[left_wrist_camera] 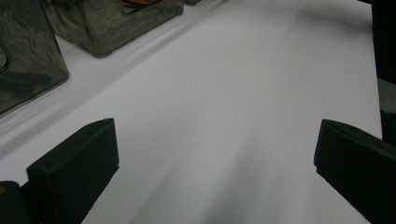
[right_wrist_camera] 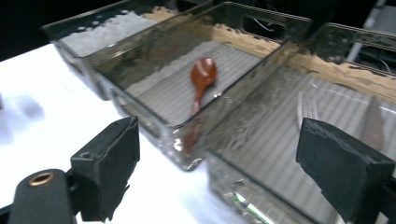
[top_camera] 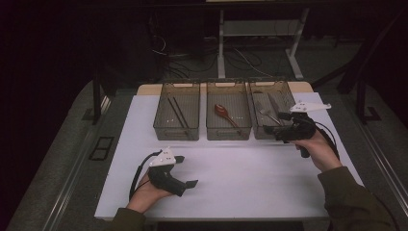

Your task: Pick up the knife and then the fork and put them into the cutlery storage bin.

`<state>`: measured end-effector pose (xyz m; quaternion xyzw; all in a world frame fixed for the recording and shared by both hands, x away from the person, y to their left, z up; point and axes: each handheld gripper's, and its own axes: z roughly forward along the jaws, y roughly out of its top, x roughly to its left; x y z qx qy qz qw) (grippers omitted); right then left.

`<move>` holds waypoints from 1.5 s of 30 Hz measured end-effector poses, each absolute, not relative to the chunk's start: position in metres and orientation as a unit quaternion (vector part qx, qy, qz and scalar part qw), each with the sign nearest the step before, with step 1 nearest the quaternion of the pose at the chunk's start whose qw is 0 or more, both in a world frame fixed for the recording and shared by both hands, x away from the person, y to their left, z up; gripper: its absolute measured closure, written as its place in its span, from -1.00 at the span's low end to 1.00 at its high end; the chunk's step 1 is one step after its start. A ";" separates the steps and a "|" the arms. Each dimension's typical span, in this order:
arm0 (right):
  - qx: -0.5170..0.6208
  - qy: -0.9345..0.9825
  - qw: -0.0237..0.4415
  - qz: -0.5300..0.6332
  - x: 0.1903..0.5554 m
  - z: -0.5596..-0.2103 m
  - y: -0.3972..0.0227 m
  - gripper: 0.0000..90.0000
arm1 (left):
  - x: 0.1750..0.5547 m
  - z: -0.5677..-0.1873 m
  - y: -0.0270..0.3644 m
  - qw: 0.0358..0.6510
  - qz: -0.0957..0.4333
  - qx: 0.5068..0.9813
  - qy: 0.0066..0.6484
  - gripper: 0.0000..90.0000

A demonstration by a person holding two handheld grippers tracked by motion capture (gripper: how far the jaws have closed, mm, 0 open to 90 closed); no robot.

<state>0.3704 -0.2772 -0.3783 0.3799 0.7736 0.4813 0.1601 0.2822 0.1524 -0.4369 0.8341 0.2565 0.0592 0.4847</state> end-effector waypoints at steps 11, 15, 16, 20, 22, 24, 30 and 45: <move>0.352 0.777 0.144 0.501 0.342 -0.386 -0.269 -0.76 | 0.281 -0.436 0.153 0.483 0.061 0.835 0.256 -1.00; 0.349 0.775 0.143 0.507 0.333 -0.390 -0.271 -0.76 | 0.280 -0.436 0.153 0.482 0.060 0.836 0.255 -1.00; 0.348 0.775 0.144 0.507 0.329 -0.391 -0.273 -0.76 | 0.279 -0.436 0.153 0.482 0.060 0.836 0.255 -1.00; 0.346 0.780 0.142 0.502 0.319 -0.398 -0.276 -0.76 | 0.279 -0.436 0.154 0.483 0.062 0.835 0.255 -1.00; 0.345 0.782 0.144 0.499 0.315 -0.401 -0.277 -0.76 | 0.279 -0.435 0.154 0.483 0.062 0.835 0.255 -1.00; 0.345 0.780 0.141 0.503 0.310 -0.404 -0.279 -0.76 | 0.279 -0.435 0.154 0.483 0.062 0.835 0.254 -1.00; 0.339 0.781 0.146 0.504 0.297 -0.411 -0.284 -0.76 | 0.278 -0.435 0.153 0.485 0.062 0.834 0.255 -1.00; 0.343 0.779 0.141 0.505 0.268 -0.433 -0.301 -0.76 | 0.278 -0.435 0.154 0.484 0.062 0.835 0.256 -1.00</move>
